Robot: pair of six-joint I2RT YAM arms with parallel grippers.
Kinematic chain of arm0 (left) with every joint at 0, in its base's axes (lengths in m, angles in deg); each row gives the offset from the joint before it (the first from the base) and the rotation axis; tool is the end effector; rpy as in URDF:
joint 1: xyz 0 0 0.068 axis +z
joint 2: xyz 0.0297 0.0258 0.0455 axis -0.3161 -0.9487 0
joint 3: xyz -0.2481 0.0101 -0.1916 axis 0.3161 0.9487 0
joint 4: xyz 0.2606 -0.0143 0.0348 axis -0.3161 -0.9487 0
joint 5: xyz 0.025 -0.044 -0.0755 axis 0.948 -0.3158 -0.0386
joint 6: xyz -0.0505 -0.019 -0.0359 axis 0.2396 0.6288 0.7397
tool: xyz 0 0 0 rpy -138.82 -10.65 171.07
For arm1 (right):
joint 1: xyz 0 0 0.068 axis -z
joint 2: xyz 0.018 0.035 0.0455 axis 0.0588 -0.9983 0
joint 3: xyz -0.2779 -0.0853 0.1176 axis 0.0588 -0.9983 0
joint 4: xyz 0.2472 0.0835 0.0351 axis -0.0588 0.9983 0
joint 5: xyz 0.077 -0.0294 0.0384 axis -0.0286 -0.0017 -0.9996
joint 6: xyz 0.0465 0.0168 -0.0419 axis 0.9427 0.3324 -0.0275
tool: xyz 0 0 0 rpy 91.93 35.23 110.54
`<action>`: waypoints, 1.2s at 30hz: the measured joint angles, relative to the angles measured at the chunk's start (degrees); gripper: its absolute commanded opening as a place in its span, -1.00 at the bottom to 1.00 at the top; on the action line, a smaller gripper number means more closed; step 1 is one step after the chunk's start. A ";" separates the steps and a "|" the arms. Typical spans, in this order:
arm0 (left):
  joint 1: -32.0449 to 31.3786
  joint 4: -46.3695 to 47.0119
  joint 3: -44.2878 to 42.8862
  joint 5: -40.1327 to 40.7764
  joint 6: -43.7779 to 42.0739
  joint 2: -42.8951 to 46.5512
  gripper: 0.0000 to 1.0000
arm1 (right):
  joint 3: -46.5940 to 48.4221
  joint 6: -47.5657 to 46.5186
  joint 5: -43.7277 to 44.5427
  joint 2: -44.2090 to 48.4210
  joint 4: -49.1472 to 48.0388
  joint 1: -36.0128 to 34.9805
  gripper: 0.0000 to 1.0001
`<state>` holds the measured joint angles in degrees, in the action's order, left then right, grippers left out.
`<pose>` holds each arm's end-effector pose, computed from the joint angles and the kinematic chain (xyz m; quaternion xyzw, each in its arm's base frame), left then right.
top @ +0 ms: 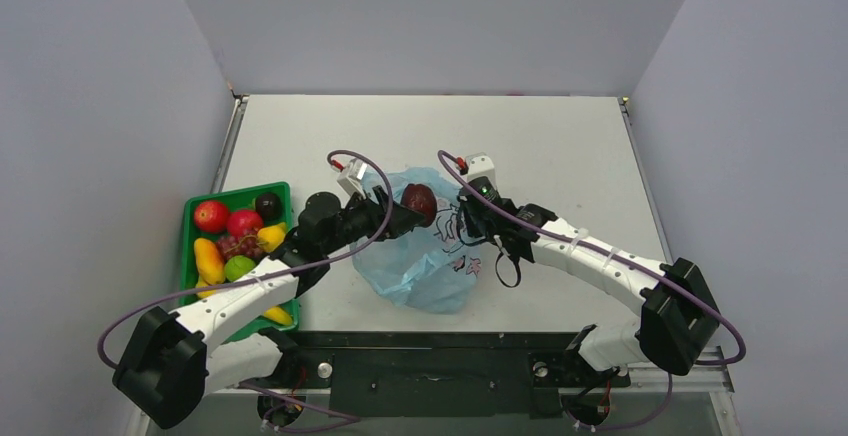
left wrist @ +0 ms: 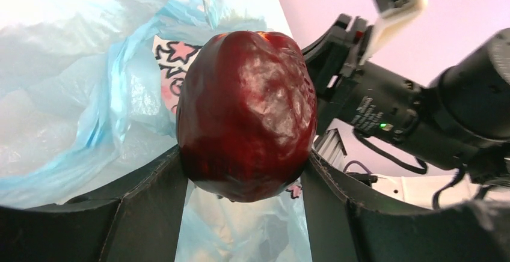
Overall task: Take the fake fruits out of the plastic bag
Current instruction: Place the fake fruit in the plastic bag.
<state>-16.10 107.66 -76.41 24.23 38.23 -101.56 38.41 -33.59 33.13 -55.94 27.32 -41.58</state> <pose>0.1915 -0.1507 0.2896 -0.0075 0.7616 -0.5199 0.3868 0.2186 0.1973 0.2823 -0.1390 0.9096 0.0828 0.3828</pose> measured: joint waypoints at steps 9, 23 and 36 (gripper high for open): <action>-2.73 -7.43 0.52 5.95 -7.98 -9.38 -0.56 | -1.97 -1.11 -0.70 -0.07 -2.95 0.02 -0.93; -5.84 -8.92 5.05 13.62 -13.31 -14.16 0.11 | -5.22 -4.04 -1.64 -1.81 -7.21 -0.52 -0.95; -6.75 -24.24 -1.07 16.63 -16.65 -5.49 0.18 | -5.35 -4.68 -2.86 -1.38 -7.34 -0.61 -0.97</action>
<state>-22.85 83.42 -77.49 40.86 21.57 -107.04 33.06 -38.27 30.26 -57.31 19.97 -42.19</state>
